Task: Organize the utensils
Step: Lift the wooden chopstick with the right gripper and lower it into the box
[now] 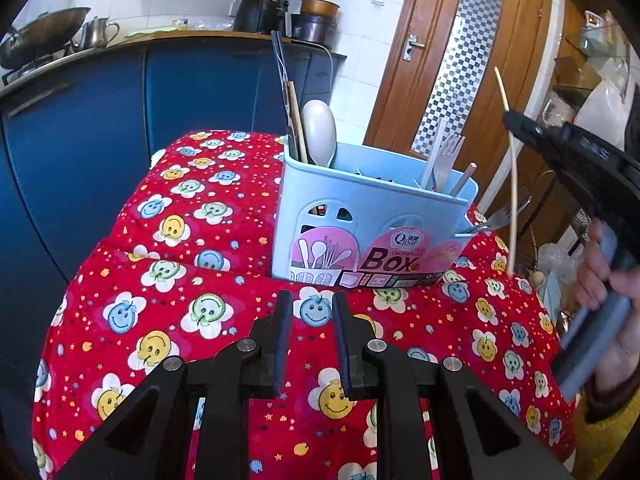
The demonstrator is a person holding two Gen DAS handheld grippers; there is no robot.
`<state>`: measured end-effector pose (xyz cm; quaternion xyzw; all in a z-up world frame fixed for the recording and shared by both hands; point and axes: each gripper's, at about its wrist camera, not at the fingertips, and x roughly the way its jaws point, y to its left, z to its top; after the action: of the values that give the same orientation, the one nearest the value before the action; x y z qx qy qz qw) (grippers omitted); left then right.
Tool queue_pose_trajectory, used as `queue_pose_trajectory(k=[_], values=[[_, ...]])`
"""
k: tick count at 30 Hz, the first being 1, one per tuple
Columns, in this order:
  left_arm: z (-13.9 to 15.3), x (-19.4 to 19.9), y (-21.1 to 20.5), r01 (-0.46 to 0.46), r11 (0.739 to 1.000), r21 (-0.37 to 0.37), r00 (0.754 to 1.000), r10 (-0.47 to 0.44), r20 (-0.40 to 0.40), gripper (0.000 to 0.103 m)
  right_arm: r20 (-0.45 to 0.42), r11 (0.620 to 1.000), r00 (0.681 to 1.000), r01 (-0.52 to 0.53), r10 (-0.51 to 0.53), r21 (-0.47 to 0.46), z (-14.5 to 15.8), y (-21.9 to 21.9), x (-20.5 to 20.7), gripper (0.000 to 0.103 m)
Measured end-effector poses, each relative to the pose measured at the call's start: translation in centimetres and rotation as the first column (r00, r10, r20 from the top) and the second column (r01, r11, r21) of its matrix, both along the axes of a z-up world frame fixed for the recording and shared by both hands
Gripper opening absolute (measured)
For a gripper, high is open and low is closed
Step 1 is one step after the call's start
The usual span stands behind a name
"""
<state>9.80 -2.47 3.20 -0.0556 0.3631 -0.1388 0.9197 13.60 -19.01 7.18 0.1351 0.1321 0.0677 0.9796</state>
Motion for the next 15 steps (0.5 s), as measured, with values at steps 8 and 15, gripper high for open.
queue_pose_trajectory(k=[8, 15], values=[[-0.6, 0.8, 0.3, -0.008, 1.000, -0.007, 1.000, 0.008, -0.008, 0.020, 0.085, 0.994, 0.993, 0.091, -0.085, -0.066, -0.3, 0.3, 2.7, 0.007], [-1.1, 1.2, 0.6, -0.011, 1.000, -0.018, 1.000, 0.010, -0.022, 0.020, 0.076, 0.990, 0.993, 0.103, -0.095, -0.100, -1.3, 0.8, 4.4, 0.007]])
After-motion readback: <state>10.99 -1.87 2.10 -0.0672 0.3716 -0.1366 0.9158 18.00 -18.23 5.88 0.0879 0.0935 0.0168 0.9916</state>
